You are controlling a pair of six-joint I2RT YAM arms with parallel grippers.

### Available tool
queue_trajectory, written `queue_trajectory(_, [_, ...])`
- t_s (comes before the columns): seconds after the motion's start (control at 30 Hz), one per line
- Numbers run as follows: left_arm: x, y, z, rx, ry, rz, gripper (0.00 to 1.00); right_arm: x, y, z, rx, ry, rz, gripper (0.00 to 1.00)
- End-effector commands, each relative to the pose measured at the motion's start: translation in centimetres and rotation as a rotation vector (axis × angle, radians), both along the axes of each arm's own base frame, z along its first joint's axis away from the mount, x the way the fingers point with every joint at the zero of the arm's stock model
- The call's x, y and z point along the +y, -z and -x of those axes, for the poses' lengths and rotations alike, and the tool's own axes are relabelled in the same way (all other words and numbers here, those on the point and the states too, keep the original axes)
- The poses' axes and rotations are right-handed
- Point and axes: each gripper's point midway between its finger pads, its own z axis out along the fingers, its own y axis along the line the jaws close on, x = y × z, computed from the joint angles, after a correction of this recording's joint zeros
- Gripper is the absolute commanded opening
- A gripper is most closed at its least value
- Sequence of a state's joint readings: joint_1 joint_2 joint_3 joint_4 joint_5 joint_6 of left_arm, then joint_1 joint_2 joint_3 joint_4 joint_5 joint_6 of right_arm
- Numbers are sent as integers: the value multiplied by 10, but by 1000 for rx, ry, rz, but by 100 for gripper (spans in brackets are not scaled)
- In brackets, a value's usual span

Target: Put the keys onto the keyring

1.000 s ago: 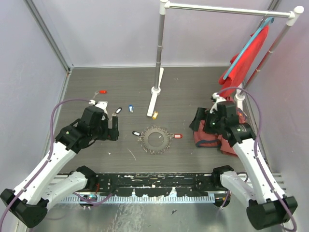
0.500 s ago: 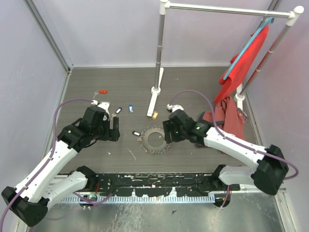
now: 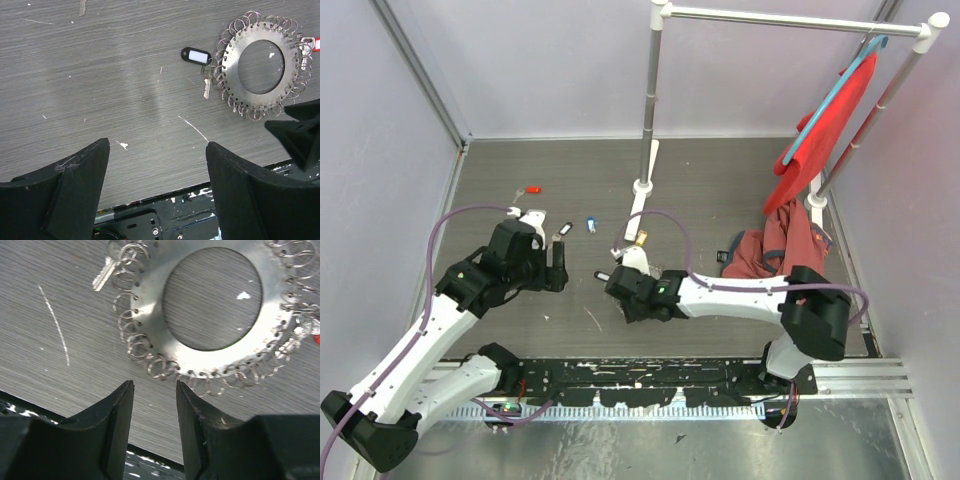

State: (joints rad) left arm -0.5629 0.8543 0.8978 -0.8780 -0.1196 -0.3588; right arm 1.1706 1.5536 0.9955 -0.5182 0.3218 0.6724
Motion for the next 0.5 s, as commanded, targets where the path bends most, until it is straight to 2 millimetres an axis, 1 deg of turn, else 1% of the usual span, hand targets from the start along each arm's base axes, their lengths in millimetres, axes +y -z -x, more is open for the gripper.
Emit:
queue_trajectory(0.0, [-4,-2,-2,-15,21,17,84,20,-15,-12,-85,126,-48,45])
queue_trajectory(0.1, [-4,-2,-2,-18,19,17,84,23,-7,-11,-74,141,-43,45])
queue_trajectory(0.2, [-4,-2,-2,-18,22,19,84,19,-1,-16,-87,161,8,44])
queue_trajectory(0.3, [-5,-3,-1,-17,27,25,84,20,3,-18,-91,163,37,45])
queue_trajectory(0.4, [-5,-3,-2,-21,27,25,84,21,9,-17,-76,158,69,44])
queue_trajectory(0.47, [-5,-3,-1,-21,26,25,84,18,13,-16,-69,162,92,43])
